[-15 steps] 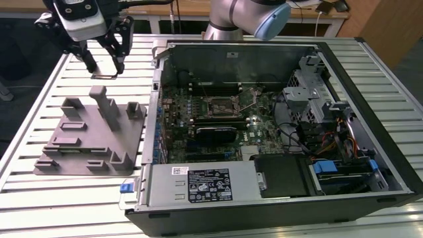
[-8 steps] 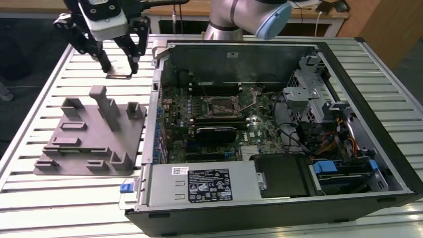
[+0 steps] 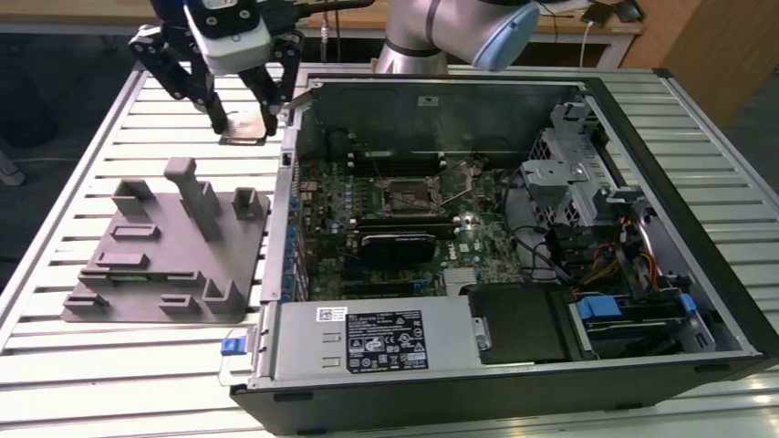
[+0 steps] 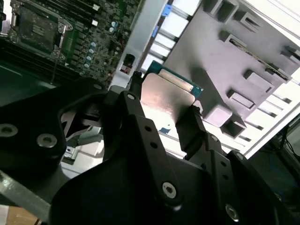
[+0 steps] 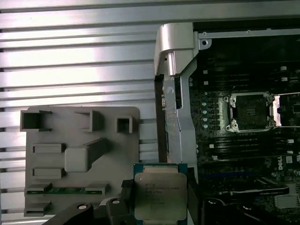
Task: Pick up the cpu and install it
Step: 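Pick up the cpu and move it towards the insertion slot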
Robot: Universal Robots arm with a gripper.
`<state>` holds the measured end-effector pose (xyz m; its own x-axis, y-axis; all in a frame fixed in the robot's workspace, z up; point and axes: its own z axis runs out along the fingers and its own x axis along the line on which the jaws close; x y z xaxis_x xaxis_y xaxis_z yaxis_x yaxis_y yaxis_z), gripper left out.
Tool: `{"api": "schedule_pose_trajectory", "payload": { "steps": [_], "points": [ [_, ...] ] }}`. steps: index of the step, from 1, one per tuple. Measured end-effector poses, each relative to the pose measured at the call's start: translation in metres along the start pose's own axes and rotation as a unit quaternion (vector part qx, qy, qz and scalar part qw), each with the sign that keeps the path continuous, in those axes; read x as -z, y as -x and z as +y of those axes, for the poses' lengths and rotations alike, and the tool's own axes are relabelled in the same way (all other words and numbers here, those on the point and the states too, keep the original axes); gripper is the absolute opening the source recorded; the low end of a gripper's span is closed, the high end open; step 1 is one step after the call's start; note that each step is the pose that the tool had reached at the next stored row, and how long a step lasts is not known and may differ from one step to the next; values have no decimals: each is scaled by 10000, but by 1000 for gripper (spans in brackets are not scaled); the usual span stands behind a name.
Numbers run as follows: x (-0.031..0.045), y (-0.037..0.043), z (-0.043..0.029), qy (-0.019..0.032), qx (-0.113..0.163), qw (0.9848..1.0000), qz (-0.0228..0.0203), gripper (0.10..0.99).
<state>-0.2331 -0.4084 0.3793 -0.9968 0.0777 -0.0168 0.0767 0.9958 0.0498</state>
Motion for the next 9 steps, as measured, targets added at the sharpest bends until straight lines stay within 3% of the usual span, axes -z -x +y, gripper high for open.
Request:
{"api": "schedule_pose_trajectory", "payload": {
  "steps": [9],
  "points": [
    [-6,270,21,0,-1,10000,0,541]
  ]
}}
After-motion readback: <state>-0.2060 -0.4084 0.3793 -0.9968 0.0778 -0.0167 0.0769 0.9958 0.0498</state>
